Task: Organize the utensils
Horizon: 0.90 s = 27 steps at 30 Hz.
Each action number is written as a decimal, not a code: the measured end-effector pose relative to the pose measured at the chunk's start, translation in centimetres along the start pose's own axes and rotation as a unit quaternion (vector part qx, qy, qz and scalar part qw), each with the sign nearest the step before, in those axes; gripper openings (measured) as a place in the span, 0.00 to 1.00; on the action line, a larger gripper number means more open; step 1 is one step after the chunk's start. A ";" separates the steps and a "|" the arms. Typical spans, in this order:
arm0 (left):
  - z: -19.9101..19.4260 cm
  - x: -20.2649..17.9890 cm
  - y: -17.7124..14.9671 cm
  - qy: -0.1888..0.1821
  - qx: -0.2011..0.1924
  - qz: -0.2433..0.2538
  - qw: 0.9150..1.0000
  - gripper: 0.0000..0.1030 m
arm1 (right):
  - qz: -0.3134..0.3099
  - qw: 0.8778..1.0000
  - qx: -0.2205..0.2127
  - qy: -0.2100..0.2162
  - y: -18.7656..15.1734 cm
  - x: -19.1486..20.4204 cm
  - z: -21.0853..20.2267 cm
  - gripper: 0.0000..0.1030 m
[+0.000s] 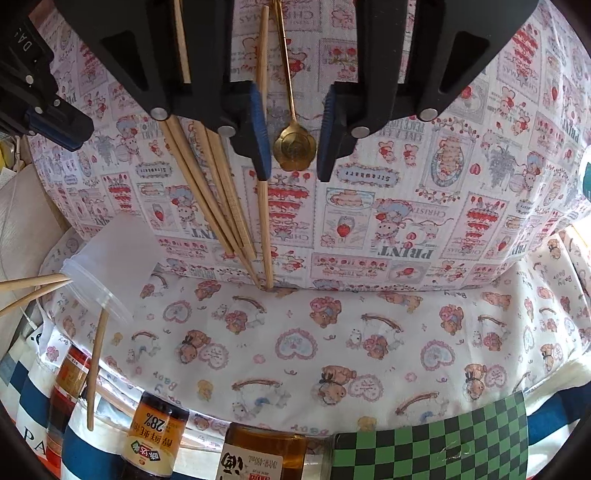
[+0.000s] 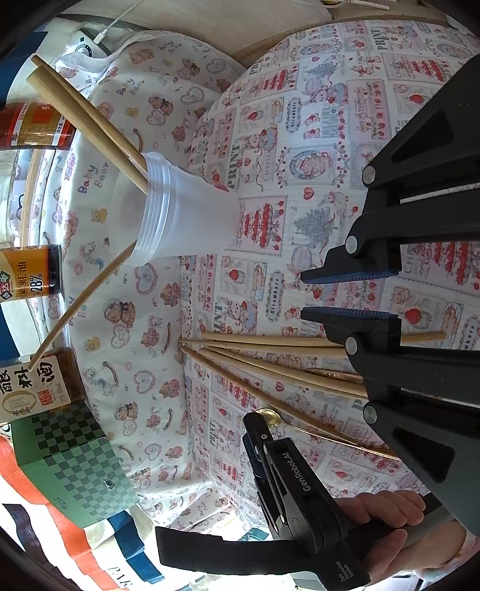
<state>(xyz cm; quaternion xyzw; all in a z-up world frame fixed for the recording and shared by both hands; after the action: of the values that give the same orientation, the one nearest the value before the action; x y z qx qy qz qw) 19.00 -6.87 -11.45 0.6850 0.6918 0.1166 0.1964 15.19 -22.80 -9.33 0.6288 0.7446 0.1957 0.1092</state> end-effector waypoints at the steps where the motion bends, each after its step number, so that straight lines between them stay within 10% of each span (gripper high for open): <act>1: 0.1 0.0 -0.1 0.002 -0.001 0.003 1.000 0.32 | -0.001 1.000 0.001 0.001 0.0 0.1 0.0 0.13; 14: 2.1 0.6 -0.3 0.034 0.009 -0.003 0.999 0.25 | 0.000 1.000 0.003 -0.001 0.1 -0.2 0.1 0.13; 27: -2.5 2.4 -0.7 -0.115 -0.019 -0.051 0.992 0.25 | -0.001 1.000 0.004 0.000 0.1 -0.1 0.1 0.13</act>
<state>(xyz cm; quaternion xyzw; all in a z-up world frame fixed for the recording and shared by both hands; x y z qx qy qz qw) 17.38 -4.27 -9.80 0.6537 0.6965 0.0403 0.2932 15.29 -22.90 -9.39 0.6285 0.7460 0.1930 0.1065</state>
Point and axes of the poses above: each gripper's, at about its wrist camera, not at the fingertips, and z roughly the way its jaws point, x to its left, y to its top, the point moved 8 cm from there along z, roughly the way its jaws point, and after that the axes turned 13 degrees about x, right-handed, at the moved point
